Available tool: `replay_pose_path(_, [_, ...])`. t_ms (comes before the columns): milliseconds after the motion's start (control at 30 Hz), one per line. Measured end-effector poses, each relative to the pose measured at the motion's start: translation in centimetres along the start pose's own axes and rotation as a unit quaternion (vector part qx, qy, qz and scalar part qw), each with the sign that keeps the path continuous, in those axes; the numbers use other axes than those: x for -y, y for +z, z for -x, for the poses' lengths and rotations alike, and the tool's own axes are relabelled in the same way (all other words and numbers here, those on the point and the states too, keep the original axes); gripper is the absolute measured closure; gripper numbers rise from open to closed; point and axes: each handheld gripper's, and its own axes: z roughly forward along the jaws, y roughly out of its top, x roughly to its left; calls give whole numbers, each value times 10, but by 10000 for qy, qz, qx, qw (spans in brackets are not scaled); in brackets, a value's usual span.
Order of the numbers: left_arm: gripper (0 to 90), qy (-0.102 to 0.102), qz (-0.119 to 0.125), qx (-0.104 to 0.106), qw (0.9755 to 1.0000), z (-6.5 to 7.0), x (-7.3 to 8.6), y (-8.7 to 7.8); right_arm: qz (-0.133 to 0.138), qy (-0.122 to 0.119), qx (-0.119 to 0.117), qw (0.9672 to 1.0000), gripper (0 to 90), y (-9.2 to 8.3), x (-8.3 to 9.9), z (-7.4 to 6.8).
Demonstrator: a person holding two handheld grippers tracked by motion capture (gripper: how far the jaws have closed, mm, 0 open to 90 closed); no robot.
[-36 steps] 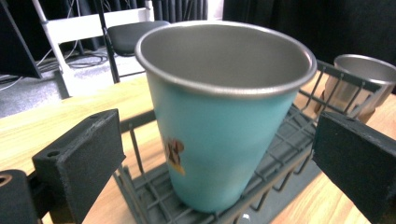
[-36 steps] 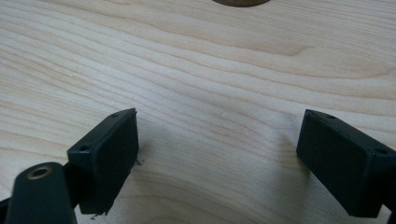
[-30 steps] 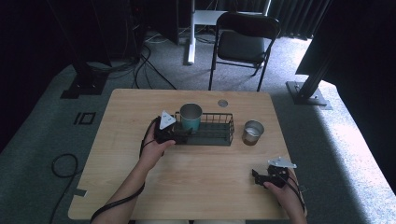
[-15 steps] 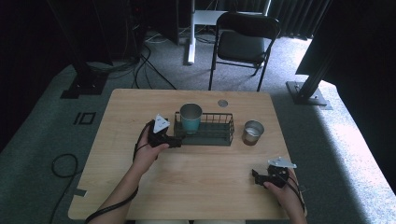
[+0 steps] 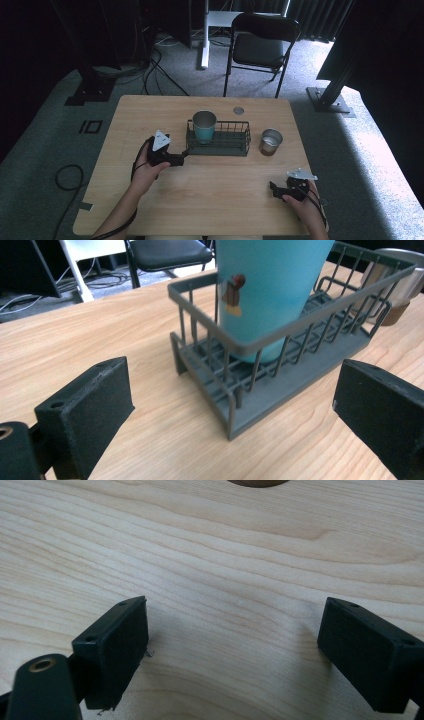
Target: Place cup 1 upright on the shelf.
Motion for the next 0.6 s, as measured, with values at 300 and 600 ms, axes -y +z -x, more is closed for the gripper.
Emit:
replay_pose_path(300, [32,-52,-62,-64,9999,-6,13,-13,0,-3,1,10000,124,0,0,0])
replay_pose_path(600, [32,-14,-166,-165,9997,-11,28,-26,1,-4,0,10000,124,0,0,0])
